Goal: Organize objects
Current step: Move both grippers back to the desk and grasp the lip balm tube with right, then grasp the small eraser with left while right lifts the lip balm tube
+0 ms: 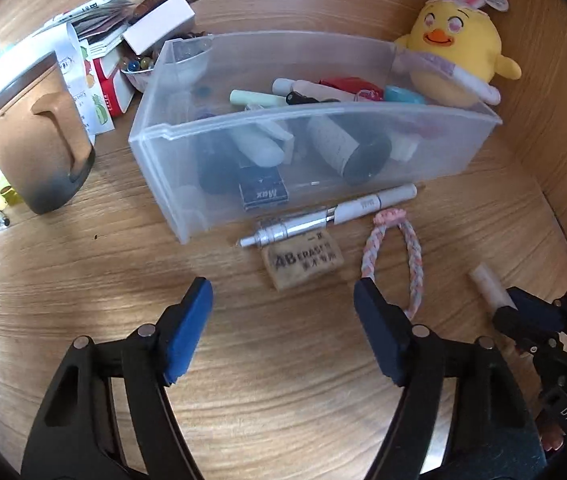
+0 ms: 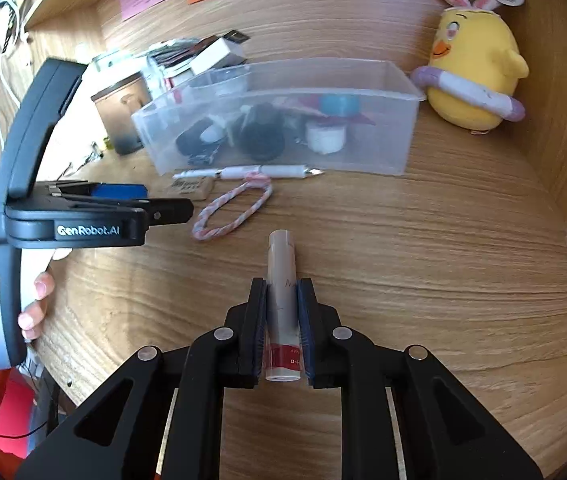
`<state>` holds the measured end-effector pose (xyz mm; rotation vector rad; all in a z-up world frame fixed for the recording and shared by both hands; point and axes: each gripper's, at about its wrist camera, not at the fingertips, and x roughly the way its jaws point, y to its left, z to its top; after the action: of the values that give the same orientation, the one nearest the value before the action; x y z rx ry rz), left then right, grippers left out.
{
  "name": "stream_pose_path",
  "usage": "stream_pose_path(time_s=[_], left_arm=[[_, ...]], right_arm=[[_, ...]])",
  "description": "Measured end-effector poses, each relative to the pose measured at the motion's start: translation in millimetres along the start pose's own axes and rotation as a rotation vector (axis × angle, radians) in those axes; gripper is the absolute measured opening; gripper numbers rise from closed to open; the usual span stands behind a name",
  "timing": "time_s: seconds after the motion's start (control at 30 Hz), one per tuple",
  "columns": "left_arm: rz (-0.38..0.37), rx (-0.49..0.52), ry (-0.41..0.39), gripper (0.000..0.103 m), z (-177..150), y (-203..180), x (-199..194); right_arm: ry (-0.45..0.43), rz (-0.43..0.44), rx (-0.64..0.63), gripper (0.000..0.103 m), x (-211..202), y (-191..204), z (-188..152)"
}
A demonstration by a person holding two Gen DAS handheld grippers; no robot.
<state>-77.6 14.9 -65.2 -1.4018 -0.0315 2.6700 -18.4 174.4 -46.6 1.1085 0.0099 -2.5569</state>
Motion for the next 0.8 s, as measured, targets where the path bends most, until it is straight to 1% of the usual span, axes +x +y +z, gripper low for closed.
stream_pose_path(time_s=[0.13,0.17,0.2,0.23,0.27,0.3,0.47,0.67,0.8], left_arm=[[-0.020,-0.041,0.001,0.071,8,3,4],[-0.016,-0.041,-0.003,0.067,9,2,5],[-0.008,-0.036,-0.007,0.060,10,1,6],[-0.005,-0.028,-0.011,0.056,11,-1,6],[-0.011,-0.025,-0.013,0.047,11,-2,6],[-0.015,-0.023,-0.013,0.044,11,-2,6],[-0.016,-0.027,-0.015,0.044,9,-4,3],[-0.014,-0.046,-0.015,0.044,-3,2,-7],[-0.001,-0.047,-0.049,0.044,-11,7,-22]], right_arm=[[-0.028,-0.002,0.016,0.014,-6,-10,9],[-0.034,0.000,0.017,0.014,-8,-11,10],[-0.041,0.001,0.019,0.014,-9,-13,13],[-0.047,0.002,0.020,0.014,-10,-14,15],[-0.055,0.002,0.021,0.014,-11,-15,17],[-0.063,0.002,0.019,0.014,-13,-15,19],[-0.099,0.006,0.006,0.014,-21,-17,31],[-0.119,0.027,0.002,0.014,-20,-16,43],[-0.118,0.036,-0.016,0.014,-15,-12,50]])
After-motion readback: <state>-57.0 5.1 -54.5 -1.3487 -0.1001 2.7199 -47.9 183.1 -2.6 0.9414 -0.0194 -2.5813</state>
